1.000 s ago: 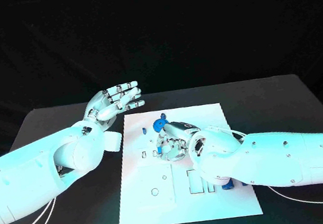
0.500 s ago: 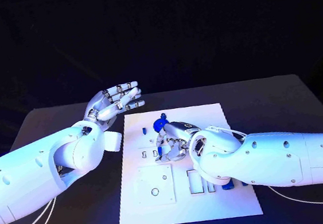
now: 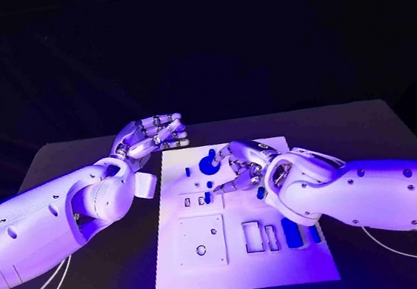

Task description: Assemble the parts on the task board

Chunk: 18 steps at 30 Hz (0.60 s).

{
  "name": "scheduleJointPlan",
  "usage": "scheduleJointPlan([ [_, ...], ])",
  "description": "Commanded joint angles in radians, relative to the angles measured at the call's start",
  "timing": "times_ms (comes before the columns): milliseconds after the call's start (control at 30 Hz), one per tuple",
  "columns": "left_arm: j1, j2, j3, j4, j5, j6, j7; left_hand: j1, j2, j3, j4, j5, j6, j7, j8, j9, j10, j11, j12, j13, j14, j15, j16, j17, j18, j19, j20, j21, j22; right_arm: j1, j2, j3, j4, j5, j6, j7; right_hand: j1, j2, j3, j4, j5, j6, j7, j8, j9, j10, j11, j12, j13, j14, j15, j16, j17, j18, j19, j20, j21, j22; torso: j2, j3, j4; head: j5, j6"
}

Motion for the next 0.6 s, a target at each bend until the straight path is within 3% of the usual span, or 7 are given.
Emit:
scheduleJointPlan([
  [33, 0.002, 0.002, 0.001, -0.013, -0.090, 0.062, -0.105, -0.036, 0.007, -0.002, -0.002, -0.003, 0.036, 0.060, 0.039, 0.016, 0.053, -0.025, 0.064, 0.022, 0.074, -0.033, 0.143, 0.079, 0.005, 0.092, -0.035, 0.066, 0.028, 0.021, -0.042, 0.003, 0.025, 0.128, -0.030, 0.155, 0.019, 0.027, 0.026, -0.003, 0.025, 0.003, 0.001, 0.000, -0.002, -0.010, -0.002, -0.006, -0.006, 0.086, 0.008, -0.008, 0.187, 0.021, -0.011, 0.004, -0.020, -0.008, -0.007, 0.0042, -0.0042, 0.006, 0.002],
  [100, 0.002, 0.003, 0.001, -0.026, -0.134, 0.093, -0.152, -0.106, 0.033, -0.014, -0.004, -0.002, 0.091, 0.032, 0.103, 0.043, 0.140, -0.069, 0.161, 0.070, 0.193, -0.076, 0.323, 0.176, 0.007, 0.209, -0.081, 0.163, 0.076, 0.042, -0.082, 0.005, 0.044, 0.156, -0.032, 0.182, -0.007, 0.036, 0.020, -0.001, 0.027, 0.009, 0.000, 0.002, -0.004, -0.019, -0.002, -0.013, -0.017, 0.084, 0.008, -0.010, 0.180, 0.023, -0.014, 0.004, -0.027, -0.013, -0.010, 0.0062, -0.0063, 0.009, 0.000],
  [200, 0.009, 0.007, 0.001, -0.036, -0.201, 0.136, -0.222, -0.163, 0.058, -0.023, 0.004, -0.006, 0.095, -0.001, 0.207, 0.095, 0.143, -0.092, 0.324, 0.173, 0.186, -0.111, 0.586, 0.336, 0.003, 0.260, -0.123, 0.300, 0.156, 0.068, -0.136, 0.006, 0.067, 0.208, -0.027, 0.209, -0.020, 0.045, 0.019, -0.002, 0.036, 0.013, -0.001, 0.003, -0.005, -0.019, -0.003, -0.013, -0.018, 0.083, 0.007, -0.011, 0.177, 0.022, -0.013, 0.004, -0.026, -0.011, -0.013, 0.0099, -0.0090, 0.013, 0.000],
  [267, 0.022, 0.015, 0.001, -0.044, -0.286, 0.184, -0.311, -0.194, 0.064, -0.035, -0.002, -0.012, 0.048, -0.033, 0.344, 0.177, 0.075, -0.130, 0.569, 0.339, 0.373, -0.147, 0.983, 0.718, -0.007, 0.306, -0.156, 0.542, 0.308, 0.088, -0.185, 0.007, 0.079, 0.283, -0.018, 0.223, -0.023, 0.052, 0.022, -0.003, 0.043, 0.016, -0.002, 0.005, -0.006, -0.019, -0.004, -0.013, -0.019, 0.083, 0.006, -0.012, 0.176, 0.023, -0.013, 0.003, -0.028, -0.012, -0.015, 0.0114, -0.0106, 0.016, -0.001],
  [300, 0.026, 0.017, 0.001, -0.045, -0.311, 0.196, -0.336, -0.197, 0.063, -0.036, 0.002, -0.001, 0.041, -0.028, 0.362, 0.187, 0.064, -0.125, 0.597, 0.358, 0.382, -0.145, 1.004, 0.756, -0.004, 0.290, -0.159, 0.567, 0.332, 0.093, -0.196, 0.007, 0.080, 0.303, -0.016, 0.226, -0.024, 0.054, 0.023, -0.003, 0.047, 0.017, -0.002, 0.005, -0.006, -0.019, -0.004, -0.012, -0.019, 0.083, 0.006, -0.012, 0.175, 0.023, -0.013, 0.003, -0.029, -0.012, -0.016, 0.0117, -0.0108, 0.018, -0.002],
  [400, 0.044, 0.031, 0.001, -0.050, -0.429, 0.234, -0.459, -0.226, 0.082, -0.034, 0.004, -0.003, 0.030, -0.054, 0.494, 0.262, 0.072, -0.152, 0.819, 0.485, 0.543, -0.167, 1.172, 1.057, -0.040, 0.345, -0.170, 0.884, 0.705, 0.110, -0.238, 0.007, 0.073, 0.391, -0.014, 0.233, -0.022, 0.061, 0.026, -0.004, 0.055, 0.019, -0.003, 0.006, -0.007, -0.017, -0.005, -0.010, -0.018, 0.083, 0.005, -0.013, 0.175, 0.022, -0.012, 0.002, -0.027, -0.010, -0.018, 0.0152, -0.0133, 0.023, -0.003],
  [600, 0.072, 0.068, 0.001, -0.062, -0.614, 0.335, -0.679, -0.307, 0.110, -0.038, 0.006, -0.002, 0.057, -0.087, 0.558, 0.302, 0.260, -0.182, 1.076, 0.800, 0.656, -0.194, 1.254, 1.289, -0.081, 0.440, -0.196, 1.073, 0.972, 0.129, -0.295, 0.007, 0.042, 0.507, -0.009, 0.205, -0.029, 0.068, 0.026, -0.003, 0.065, 0.019, -0.004, 0.005, -0.010, -0.016, -0.006, -0.009, -0.019, 0.081, 0.004, -0.015, 0.169, 0.023, -0.012, 0.001, -0.031, -0.012, -0.021, 0.0207, -0.0122, 0.025, -0.008],
])
